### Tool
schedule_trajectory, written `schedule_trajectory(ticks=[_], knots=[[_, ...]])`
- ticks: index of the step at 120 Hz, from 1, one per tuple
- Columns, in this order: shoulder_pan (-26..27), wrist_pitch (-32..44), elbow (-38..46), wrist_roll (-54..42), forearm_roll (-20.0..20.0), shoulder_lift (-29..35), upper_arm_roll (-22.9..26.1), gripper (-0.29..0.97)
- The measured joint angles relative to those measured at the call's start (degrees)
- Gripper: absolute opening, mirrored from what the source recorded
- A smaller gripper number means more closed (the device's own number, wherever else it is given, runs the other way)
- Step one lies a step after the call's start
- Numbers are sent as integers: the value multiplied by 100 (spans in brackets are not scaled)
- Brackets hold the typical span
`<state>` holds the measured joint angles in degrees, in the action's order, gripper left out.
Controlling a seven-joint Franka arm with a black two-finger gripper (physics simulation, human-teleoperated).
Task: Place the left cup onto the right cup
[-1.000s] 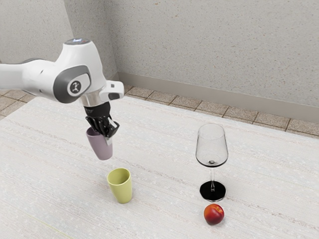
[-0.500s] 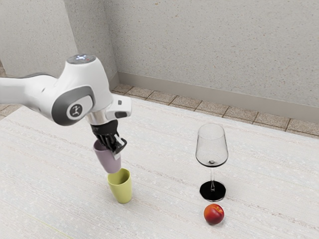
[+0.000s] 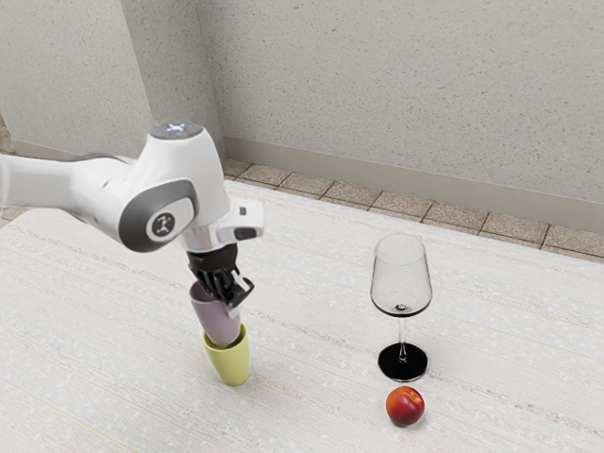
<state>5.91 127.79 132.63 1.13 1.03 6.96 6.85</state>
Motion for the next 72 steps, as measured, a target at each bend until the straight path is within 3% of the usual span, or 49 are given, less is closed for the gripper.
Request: schedule_trajectory(ticks=[20,46,72], knots=[[0,49,-7,67,-4,-254,0,-9],[-1,56,-7,95,30,-231,1,36],[1,-148,-20,103,36,514,83,56]])
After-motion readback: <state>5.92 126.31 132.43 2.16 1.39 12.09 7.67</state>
